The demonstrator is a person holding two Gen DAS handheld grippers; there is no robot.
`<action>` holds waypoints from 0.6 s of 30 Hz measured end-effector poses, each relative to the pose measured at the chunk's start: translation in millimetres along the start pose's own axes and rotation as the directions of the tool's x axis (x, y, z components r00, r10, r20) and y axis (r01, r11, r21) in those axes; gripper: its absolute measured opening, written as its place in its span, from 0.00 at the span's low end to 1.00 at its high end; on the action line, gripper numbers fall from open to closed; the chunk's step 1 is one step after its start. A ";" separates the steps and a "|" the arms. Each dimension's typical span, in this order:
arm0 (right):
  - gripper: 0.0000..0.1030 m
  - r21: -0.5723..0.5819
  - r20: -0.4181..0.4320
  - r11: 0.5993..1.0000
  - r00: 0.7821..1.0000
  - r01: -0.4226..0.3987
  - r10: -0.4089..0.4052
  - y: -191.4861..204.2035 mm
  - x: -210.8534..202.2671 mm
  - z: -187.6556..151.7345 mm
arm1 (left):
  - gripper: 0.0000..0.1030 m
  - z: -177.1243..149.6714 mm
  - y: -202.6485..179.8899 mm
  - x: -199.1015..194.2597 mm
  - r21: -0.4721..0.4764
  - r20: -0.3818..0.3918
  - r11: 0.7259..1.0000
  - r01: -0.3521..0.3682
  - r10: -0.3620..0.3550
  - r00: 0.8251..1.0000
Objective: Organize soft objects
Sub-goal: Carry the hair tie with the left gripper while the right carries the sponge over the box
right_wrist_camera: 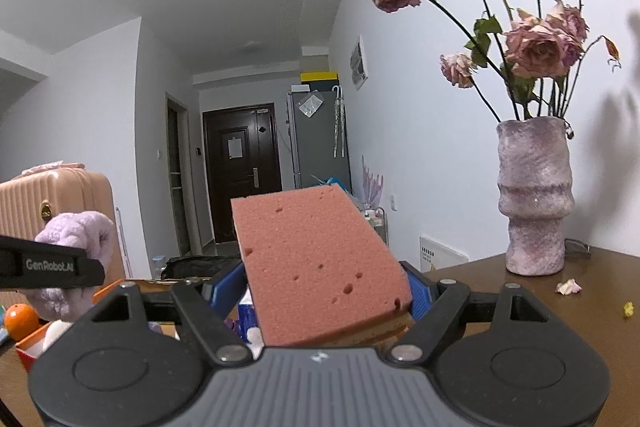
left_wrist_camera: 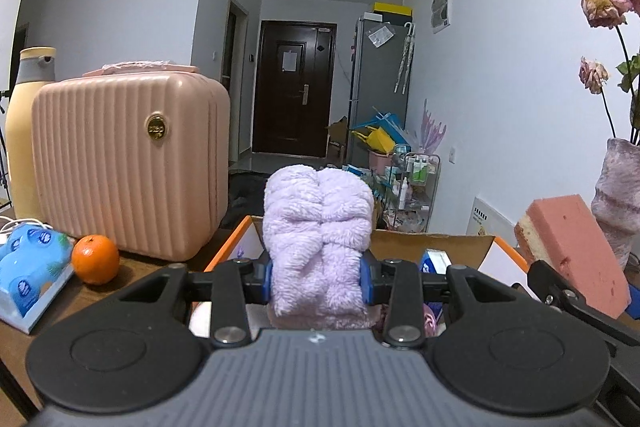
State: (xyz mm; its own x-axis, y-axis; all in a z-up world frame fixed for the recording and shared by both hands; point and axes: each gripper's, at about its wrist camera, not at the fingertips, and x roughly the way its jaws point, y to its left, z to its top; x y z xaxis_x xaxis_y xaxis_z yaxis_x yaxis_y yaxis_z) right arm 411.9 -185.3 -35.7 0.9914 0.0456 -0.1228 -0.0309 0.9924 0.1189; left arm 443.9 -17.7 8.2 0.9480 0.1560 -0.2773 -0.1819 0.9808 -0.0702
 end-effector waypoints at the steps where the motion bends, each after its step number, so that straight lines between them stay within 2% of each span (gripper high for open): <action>1: 0.77 -0.003 0.001 1.000 1.000 -0.001 0.001 0.0 3.4 0.5 | 0.37 0.0 -1.2 2.0 0.004 0.002 1.000 0.001 -0.001 1.000; 9: 0.77 -0.030 0.001 0.999 1.000 -0.013 0.013 0.8 28.2 2.3 | 0.37 -0.4 -11.8 20.9 0.045 0.013 0.999 0.009 -0.010 1.000; 18: 0.78 -0.039 -0.016 0.999 0.999 -0.030 0.030 1.3 50.3 1.7 | 0.37 1.5 -11.0 44.9 0.041 -0.010 0.999 0.006 -0.006 1.000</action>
State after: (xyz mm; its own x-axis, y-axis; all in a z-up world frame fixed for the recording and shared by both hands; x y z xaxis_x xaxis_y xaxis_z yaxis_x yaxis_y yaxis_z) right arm 462.0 -181.9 -40.1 0.9878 0.0771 -0.1353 -0.0661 0.9943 0.0837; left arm 488.8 -21.4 -2.0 0.9464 0.1493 -0.2866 -0.1652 0.9857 -0.0320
